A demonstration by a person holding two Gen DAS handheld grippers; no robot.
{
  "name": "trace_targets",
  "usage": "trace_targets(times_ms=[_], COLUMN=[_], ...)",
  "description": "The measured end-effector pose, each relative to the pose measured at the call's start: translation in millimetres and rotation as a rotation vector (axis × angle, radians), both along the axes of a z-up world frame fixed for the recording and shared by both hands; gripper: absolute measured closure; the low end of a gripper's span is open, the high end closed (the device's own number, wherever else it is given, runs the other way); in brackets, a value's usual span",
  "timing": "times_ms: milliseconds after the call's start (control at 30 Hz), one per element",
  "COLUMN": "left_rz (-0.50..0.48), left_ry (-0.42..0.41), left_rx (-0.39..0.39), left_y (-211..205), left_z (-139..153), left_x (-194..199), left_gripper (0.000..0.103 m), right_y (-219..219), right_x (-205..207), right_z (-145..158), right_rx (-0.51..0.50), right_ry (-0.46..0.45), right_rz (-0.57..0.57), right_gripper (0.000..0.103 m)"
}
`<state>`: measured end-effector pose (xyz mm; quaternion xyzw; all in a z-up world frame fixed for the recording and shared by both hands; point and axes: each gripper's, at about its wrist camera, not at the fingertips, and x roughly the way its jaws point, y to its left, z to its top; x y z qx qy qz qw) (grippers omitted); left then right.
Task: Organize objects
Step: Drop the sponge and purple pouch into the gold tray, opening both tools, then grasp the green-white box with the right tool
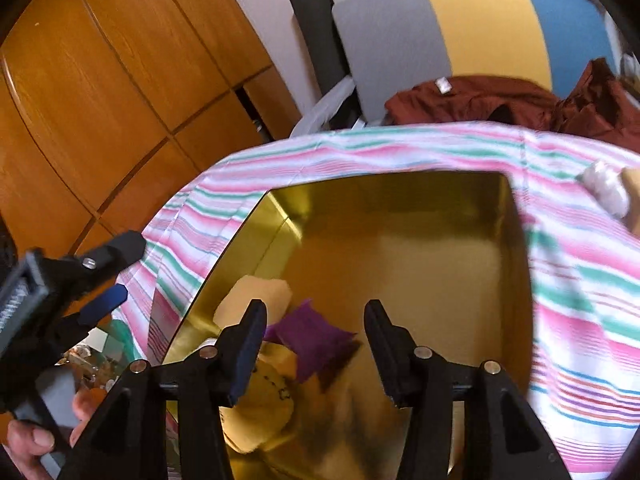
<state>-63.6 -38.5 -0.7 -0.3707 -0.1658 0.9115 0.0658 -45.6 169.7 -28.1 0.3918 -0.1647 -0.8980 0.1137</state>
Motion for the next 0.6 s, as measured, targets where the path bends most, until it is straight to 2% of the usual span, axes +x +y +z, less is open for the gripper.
trace_targets(times_ms=[233, 600], left_rz=[-0.069, -0.200], left_ry=[-0.002, -0.029], left_rx=[-0.022, -0.032], left_y=[24, 66], left_z=[-3, -11], left_x=[7, 24], left_gripper=[0.000, 0.000], right_y=[26, 84], right_x=[18, 52], right_z=[17, 21], right_rx=[0.043, 0.112], right_ry=[0.034, 0.045], right_rz=[-0.047, -0.172], right_gripper=[0.052, 0.052])
